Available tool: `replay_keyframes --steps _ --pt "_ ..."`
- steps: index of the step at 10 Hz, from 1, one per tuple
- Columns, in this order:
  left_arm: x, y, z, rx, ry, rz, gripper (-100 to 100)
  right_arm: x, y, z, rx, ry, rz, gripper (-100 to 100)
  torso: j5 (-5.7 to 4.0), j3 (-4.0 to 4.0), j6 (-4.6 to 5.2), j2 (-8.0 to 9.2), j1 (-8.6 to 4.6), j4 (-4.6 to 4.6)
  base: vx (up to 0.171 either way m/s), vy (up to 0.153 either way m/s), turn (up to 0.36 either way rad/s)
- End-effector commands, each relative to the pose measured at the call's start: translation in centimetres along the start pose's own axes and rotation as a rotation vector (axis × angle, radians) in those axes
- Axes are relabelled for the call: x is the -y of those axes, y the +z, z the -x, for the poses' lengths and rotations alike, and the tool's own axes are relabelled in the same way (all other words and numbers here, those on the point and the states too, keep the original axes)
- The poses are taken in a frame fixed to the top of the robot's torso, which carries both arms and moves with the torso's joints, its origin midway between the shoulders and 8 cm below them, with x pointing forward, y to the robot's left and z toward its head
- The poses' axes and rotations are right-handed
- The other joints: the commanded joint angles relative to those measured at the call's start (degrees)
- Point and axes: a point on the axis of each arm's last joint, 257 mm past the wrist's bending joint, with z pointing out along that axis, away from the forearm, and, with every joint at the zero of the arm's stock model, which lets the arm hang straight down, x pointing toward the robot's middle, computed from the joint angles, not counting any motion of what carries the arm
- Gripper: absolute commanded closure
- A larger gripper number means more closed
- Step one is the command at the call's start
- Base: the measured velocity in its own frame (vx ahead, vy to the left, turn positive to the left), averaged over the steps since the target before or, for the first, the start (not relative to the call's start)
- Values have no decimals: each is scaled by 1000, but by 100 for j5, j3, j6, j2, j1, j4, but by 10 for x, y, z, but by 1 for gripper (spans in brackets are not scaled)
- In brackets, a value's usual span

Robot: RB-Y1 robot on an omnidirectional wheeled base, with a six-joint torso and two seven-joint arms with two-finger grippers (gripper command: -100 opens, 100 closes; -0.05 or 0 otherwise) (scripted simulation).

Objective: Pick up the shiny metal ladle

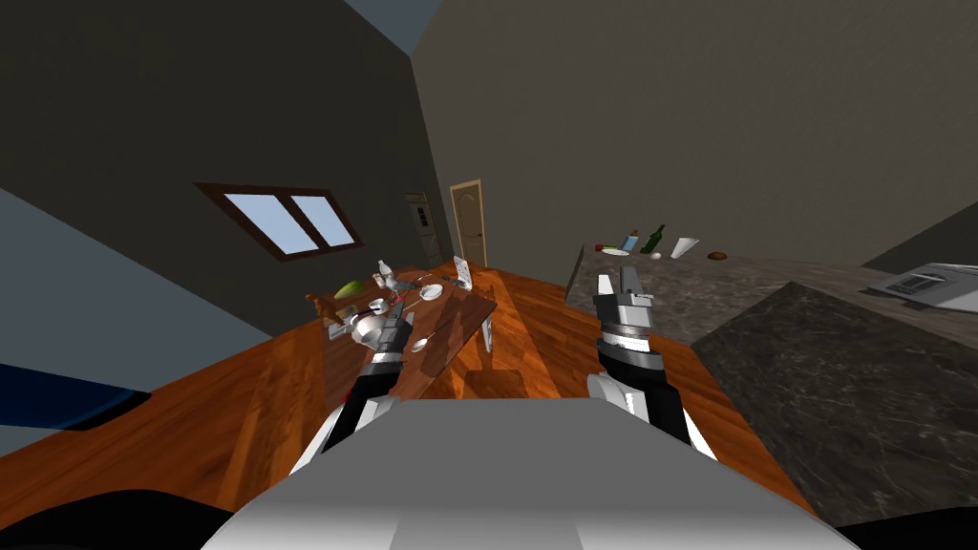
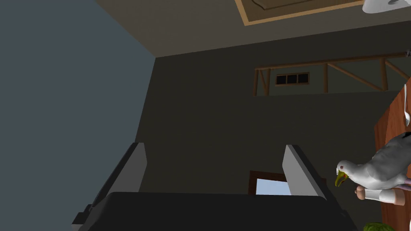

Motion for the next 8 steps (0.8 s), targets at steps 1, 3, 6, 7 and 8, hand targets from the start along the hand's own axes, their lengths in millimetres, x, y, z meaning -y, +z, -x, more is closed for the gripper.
replay_keyframes --steps 1,3,6,7,8 --pt "-31 -4 6 -15 -34 88 -100 0 0 0 0 0 0 0 0 0 0 0 0 0 -25 14 -76" --pt "-52 -8 12 -19 -56 154 -100 0 0 0 0 0 0 0 0 -4 -1 -8 -4 -2 -10 4 -31" --pt "-72 -12 19 -19 -79 217 -100 0 0 0 0 0 0 0 -2 -10 0 -17 -10 -4 4 -5 -43" --pt "-92 -18 27 -15 -104 279 -100 0 0 0 0 0 0 0 -2 -10 -1 -17 -11 -4 12 -14 -69" --pt "-93 -18 27 -15 -103 283 -100 0 0 0 0 0 0 0 -3 -11 0 -18 -14 -4 10 -11 -25"
